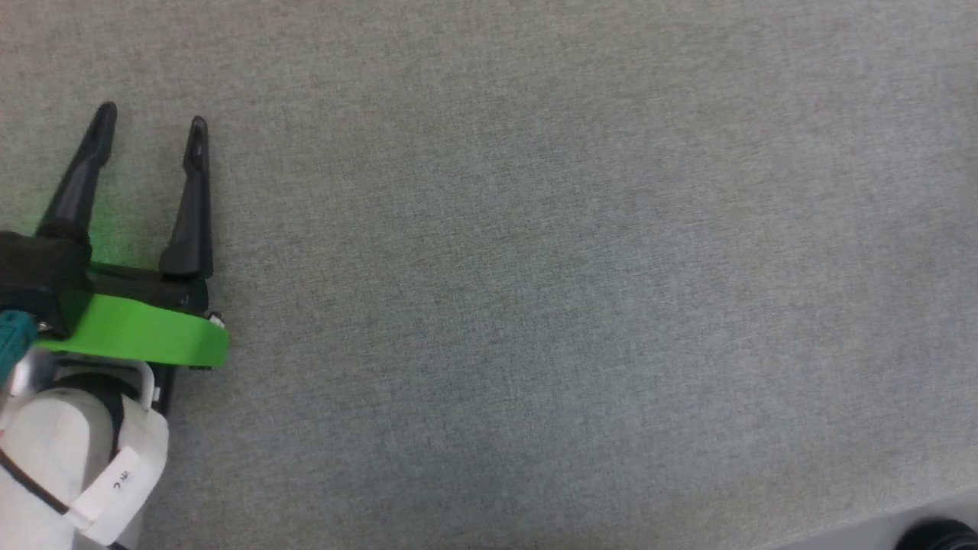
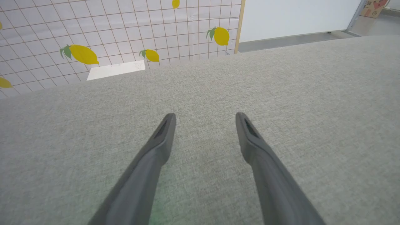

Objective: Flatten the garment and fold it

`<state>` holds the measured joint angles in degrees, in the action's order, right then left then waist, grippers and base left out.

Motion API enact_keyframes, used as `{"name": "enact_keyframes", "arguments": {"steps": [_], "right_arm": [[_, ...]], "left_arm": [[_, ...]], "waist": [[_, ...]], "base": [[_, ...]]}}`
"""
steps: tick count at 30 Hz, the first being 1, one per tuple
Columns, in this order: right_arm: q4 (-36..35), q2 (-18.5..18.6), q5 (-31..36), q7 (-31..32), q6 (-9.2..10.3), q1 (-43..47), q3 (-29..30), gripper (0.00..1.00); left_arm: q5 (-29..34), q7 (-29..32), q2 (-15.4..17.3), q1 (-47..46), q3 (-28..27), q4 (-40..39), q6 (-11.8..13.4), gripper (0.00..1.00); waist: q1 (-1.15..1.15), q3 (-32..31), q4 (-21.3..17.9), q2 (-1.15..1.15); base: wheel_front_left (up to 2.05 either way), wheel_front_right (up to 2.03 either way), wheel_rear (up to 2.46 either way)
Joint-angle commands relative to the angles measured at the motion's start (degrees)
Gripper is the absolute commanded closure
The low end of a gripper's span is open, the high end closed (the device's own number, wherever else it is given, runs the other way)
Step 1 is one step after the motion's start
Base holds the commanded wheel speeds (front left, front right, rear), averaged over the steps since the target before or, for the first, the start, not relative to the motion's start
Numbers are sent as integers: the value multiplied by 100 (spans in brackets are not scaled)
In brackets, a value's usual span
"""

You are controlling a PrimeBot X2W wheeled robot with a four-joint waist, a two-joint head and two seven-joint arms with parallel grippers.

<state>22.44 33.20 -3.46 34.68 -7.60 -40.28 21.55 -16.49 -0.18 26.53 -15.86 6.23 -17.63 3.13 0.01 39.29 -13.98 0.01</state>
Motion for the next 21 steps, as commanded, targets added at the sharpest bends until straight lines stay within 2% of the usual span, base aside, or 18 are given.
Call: {"name": "enact_keyframes", "arguments": {"steps": [1, 4, 11, 16, 21], "right_arm": [[-133, -82, -60, -235, 11, -217, 26, 0], [-409, -219, -211, -791, 11, -408, 10, 0], [-1141, -632, -661, -1982, 11, -690, -546, 0], [-1542, -1103, -879, -2799, 11, -487, -922, 0], [-1875, -1670, -775, -3498, 11, 57, -1223, 0]], "left_arm": [[-36, -51, -27, 79, 21, 78, 28, 0], [-106, -210, -147, 85, 62, 287, 34, 0], [-339, -698, -536, 181, 166, 1012, 41, 0], [-483, -994, -797, 288, 239, 1521, 44, 0], [-588, -1183, -941, 405, 197, 1872, 84, 0]], "waist": [[-1, -191, 10, -1], [-1, -483, 59, -1], [-1, -1475, 337, -1], [-1, -2201, 647, -1], [-1, -2756, 914, -1]], "base": [[0, 0, 0], [0, 0, 0], [0, 0, 0], [0, 0, 0], [0, 0, 0]]}}
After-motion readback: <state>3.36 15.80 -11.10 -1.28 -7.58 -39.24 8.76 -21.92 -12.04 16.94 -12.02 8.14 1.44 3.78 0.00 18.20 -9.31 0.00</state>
